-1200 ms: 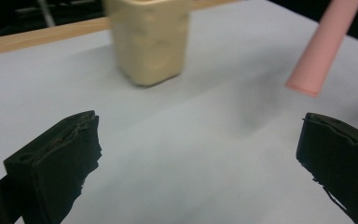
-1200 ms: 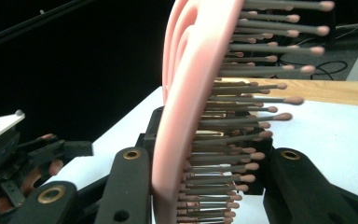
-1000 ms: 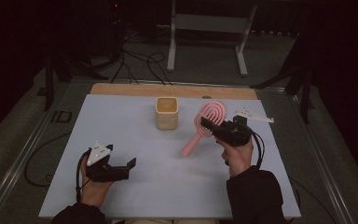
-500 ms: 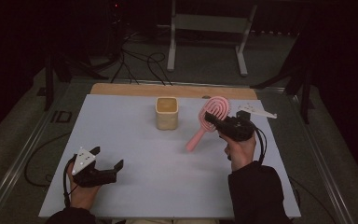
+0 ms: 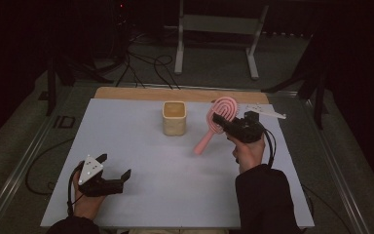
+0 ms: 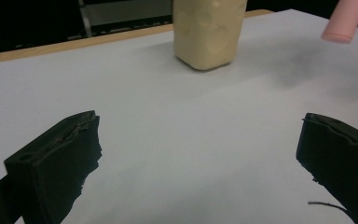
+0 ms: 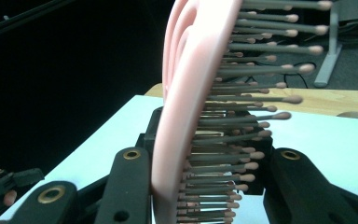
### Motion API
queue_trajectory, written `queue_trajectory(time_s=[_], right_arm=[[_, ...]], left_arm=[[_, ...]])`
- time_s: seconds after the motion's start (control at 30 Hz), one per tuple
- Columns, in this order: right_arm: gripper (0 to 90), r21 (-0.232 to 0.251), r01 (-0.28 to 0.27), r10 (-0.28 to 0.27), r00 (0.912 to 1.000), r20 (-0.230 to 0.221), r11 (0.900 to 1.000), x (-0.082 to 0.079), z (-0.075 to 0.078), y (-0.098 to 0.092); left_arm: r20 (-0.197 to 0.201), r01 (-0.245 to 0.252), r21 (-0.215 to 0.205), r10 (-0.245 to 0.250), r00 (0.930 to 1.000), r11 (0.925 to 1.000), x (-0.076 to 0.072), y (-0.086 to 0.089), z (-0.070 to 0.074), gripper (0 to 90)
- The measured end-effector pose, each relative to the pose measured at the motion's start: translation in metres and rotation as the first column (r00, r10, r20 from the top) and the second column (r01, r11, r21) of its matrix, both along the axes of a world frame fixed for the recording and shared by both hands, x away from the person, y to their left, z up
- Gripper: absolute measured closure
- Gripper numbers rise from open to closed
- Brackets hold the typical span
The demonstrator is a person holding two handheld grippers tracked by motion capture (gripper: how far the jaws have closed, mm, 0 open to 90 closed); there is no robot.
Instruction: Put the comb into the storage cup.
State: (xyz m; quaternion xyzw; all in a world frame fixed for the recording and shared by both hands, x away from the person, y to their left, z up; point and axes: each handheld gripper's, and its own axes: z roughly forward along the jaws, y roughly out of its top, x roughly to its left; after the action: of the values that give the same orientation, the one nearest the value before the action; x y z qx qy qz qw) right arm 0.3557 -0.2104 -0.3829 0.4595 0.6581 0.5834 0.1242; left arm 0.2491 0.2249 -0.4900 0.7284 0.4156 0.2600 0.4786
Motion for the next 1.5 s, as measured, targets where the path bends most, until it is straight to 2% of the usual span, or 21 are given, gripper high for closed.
queue_trajectory(time_s=[0.17, 0.33, 0.43, 0.6, 0.87, 1.1, 1.27, 1.5], right_arm=[[63.6, 0.013, 0.018, -0.017, 0.9998, -0.011, 1.000, 0.000, 0.000, 0.007], [63.6, -0.003, 0.017, -0.017, 0.9998, 0.011, 1.000, -0.001, 0.006, 0.018], [63.6, -0.015, 0.020, -0.020, 0.9993, 0.032, 1.000, -0.002, 0.012, 0.027], [63.6, -0.041, 0.026, -0.023, 0.9978, 0.062, 0.999, 0.000, 0.021, 0.039], [63.6, -0.061, 0.040, -0.033, 0.9939, 0.105, 0.997, 0.005, 0.035, 0.052], [63.6, -0.025, 0.067, -0.063, 0.9903, 0.124, 0.997, 0.013, 0.049, 0.054], [63.6, -0.032, 0.074, -0.069, 0.9896, 0.126, 0.997, 0.019, 0.058, 0.060], [63.6, -0.032, 0.070, -0.066, 0.9899, 0.126, 0.997, 0.027, 0.061, 0.071]], left_arm=[[0.013, 0.014, -0.013, -0.014, 0.9998, 0.9998, -0.001, 0.001, 0.003, 0.2], [0.027, 0.019, 0.005, -0.019, 0.9994, 0.9998, -0.001, -0.001, 0.006, 0.2], [0.043, 0.032, 0.033, -0.033, 0.9985, 0.9989, -0.002, -0.003, 0.009, 0.2], [0.034, 0.064, 0.052, -0.066, 0.9973, 0.9966, -0.001, -0.007, 0.009, 0.2], [0.046, 0.082, 0.009, -0.082, 0.9955, 0.9966, -0.001, -0.005, 0.013, 0.2], [0.058, 0.068, -0.036, -0.065, 0.9962, 0.9971, -0.003, 0.002, 0.016, 0.2], [0.057, 0.070, -0.044, -0.068, 0.9961, 0.9965, -0.006, 0.004, 0.017, 0.2], [0.058, 0.075, -0.056, -0.072, 0.9957, 0.9956, -0.007, 0.007, 0.019, 0.2]])
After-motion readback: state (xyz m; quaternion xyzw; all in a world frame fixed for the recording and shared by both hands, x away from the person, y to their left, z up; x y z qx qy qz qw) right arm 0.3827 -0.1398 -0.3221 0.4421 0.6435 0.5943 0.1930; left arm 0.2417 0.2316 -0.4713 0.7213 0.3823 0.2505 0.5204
